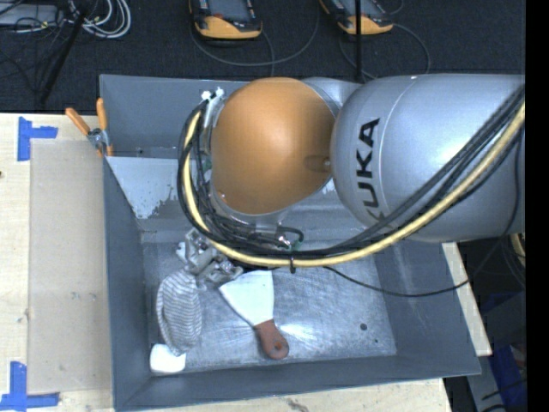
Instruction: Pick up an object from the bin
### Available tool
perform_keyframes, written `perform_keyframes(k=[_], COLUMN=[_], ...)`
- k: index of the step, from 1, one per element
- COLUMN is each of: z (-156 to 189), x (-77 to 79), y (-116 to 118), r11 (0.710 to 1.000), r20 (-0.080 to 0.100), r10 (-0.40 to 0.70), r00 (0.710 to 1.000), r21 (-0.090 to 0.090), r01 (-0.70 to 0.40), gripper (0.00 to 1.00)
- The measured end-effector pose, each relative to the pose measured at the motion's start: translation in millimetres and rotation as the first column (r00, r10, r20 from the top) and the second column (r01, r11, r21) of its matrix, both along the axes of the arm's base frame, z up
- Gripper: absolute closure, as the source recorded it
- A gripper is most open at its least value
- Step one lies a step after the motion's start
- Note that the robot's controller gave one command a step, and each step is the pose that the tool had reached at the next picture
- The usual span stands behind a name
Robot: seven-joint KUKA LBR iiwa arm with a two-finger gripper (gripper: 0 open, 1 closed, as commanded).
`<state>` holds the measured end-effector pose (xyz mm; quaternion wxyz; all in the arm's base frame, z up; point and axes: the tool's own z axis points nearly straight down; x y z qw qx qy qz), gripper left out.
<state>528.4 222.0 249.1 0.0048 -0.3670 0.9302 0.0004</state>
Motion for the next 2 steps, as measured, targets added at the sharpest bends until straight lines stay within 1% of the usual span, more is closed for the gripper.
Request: perform_keyframes(k=[1,2], z=[-47.1,-32.7], x=[2.3,15.9], y=[0.8,-12.9], r11=[0.993,0.999], r20=[-0.007,-0.007], r10=[0.116,0.051], r00=[0.993,0.999], r21=[-0.004,-0.003], r01=[-0.116,-0.051], gripper=[1.00,1.00])
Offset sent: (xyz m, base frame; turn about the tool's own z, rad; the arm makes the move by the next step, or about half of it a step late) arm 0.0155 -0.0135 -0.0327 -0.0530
